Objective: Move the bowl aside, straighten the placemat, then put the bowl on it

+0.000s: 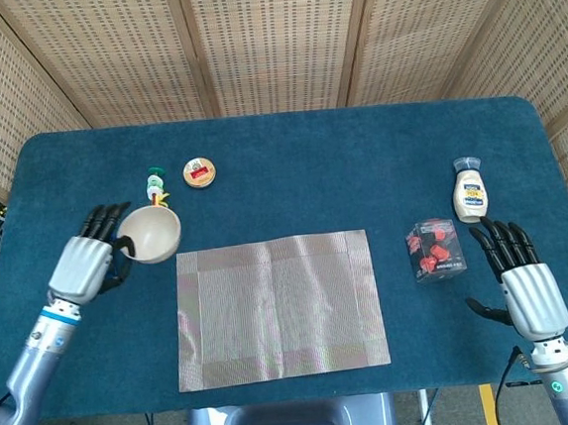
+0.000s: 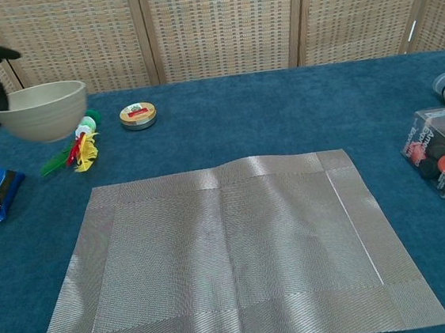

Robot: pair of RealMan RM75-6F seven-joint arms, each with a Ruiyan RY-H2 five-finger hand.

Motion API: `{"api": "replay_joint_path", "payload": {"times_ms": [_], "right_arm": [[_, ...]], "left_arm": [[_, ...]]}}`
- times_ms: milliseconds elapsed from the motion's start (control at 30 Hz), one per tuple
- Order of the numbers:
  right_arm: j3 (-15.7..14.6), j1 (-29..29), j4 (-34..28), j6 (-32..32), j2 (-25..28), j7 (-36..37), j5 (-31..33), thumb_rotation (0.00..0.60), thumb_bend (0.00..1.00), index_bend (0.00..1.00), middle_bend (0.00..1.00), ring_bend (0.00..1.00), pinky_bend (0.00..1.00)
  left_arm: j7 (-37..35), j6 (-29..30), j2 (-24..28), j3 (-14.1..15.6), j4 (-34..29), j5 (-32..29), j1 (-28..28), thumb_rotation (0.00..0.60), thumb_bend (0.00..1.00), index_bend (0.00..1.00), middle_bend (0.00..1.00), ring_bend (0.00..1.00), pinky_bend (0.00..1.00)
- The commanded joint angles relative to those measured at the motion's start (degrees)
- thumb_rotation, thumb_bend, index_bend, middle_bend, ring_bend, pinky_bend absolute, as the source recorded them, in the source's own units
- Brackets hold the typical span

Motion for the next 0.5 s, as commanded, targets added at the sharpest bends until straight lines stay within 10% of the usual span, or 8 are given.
{"api": "replay_joint_path", "payload": {"times_ms": [33, 500], "right_arm": [[0.1, 0.0, 0.0, 0.1, 0.1, 0.1, 0.1, 0.6, 0.0, 0.04, 0.0, 0.0, 0.0], [0.4, -0.3, 0.4, 0.1, 0.4, 0.8, 1.0, 0.6, 0.0, 0.04, 0.0, 0.0, 0.0]], "left_arm": [[9.2, -2.9, -2.5, 1.3, -7.2, 4.1, -3.9, 0.6, 0.6, 0.7, 0.0, 0.0, 0.0], [26.1, -15.4, -21.4, 0.7, -3.7, -2.6, -11.0, 0.6, 0.6, 0.71, 0.0, 0.0, 0.0]]}}
